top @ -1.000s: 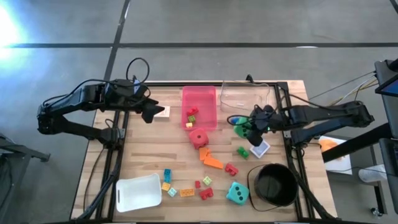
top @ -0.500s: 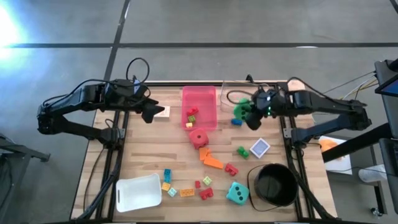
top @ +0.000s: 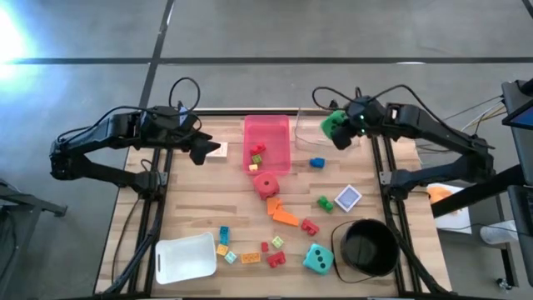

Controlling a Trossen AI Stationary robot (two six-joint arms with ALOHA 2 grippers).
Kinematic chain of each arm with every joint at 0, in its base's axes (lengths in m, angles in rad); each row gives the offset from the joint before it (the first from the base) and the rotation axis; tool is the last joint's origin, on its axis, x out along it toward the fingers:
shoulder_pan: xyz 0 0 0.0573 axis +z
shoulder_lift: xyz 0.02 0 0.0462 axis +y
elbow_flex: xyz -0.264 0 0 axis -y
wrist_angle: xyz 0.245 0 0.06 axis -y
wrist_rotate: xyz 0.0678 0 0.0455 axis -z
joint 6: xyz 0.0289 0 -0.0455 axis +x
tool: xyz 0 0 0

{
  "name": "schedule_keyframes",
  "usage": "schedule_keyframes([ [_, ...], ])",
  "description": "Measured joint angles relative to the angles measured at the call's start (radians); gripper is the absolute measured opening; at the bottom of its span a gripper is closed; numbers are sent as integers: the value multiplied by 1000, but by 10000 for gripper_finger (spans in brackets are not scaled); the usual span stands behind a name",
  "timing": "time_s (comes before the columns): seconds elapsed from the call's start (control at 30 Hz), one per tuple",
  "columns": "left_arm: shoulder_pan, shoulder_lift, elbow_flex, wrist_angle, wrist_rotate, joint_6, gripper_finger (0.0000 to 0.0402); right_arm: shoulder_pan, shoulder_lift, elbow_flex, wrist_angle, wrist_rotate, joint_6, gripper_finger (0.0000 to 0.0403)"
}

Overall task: Pick & Place Toys
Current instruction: Put the green dice into the transparent bin

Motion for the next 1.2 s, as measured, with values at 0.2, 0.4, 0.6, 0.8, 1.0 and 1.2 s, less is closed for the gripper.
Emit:
schedule_keyframes([
  [0.2,0,0,0,0,0,3,271,-94,71,-15,-6,1,-70,53],
  [0.4,0,0,0,0,0,3,271,-154,194,-17,-5,-2,-134,49],
  [0.6,0,0,0,0,0,0,271,-188,303,-21,-13,-2,-152,49],
  [0.8,0,0,0,0,0,-8,272,-216,384,-37,-24,-1,-124,45],
  [1.0,0,0,0,0,0,-4,271,-216,441,-44,-18,17,-115,44],
  [1.2,0,0,0,0,0,0,271,-216,477,-68,-12,18,-115,44],
])
